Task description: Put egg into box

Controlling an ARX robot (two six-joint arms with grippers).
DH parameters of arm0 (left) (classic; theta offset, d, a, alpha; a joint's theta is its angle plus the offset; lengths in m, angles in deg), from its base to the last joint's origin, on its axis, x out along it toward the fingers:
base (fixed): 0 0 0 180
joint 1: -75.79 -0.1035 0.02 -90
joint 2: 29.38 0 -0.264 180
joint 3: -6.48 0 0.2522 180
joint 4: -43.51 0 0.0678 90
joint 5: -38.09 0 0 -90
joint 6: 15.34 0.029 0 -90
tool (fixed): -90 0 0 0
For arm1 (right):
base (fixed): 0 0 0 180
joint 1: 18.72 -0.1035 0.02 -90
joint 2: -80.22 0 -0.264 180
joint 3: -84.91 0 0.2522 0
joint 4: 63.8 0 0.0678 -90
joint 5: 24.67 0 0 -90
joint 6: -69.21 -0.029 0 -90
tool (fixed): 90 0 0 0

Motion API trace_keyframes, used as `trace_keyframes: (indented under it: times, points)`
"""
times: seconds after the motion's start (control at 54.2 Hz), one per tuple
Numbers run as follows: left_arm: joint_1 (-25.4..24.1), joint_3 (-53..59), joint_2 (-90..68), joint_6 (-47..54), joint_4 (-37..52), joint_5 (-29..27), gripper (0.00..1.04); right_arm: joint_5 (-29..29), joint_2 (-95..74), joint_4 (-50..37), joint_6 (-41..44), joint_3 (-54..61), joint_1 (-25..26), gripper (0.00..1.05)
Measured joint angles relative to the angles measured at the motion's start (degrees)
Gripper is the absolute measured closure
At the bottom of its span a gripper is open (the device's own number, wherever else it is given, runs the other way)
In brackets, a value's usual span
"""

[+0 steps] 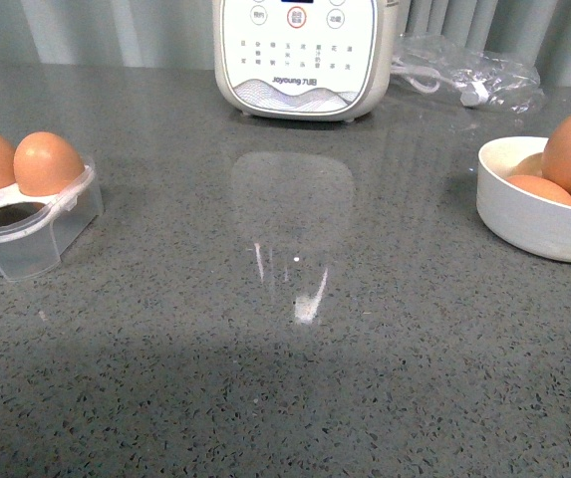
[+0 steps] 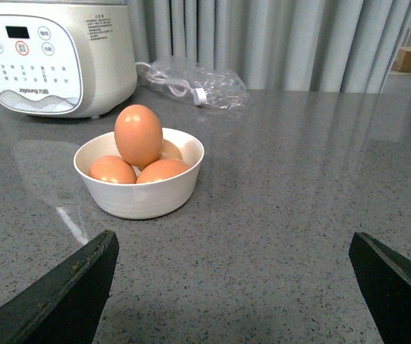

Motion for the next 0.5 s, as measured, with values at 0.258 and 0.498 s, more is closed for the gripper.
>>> trace_keyframes:
  times: [0.258,0.498]
  points:
    - [0.0,0.0,0.0,0.0,0.0,0.0,0.07,0.0,0.0,0.0,0.0,0.0,0.0,0.07]
    - [0.0,0.0,0.0,0.0,0.0,0.0,0.07,0.0,0.0,0.0,0.0,-0.02,0.0,0.07]
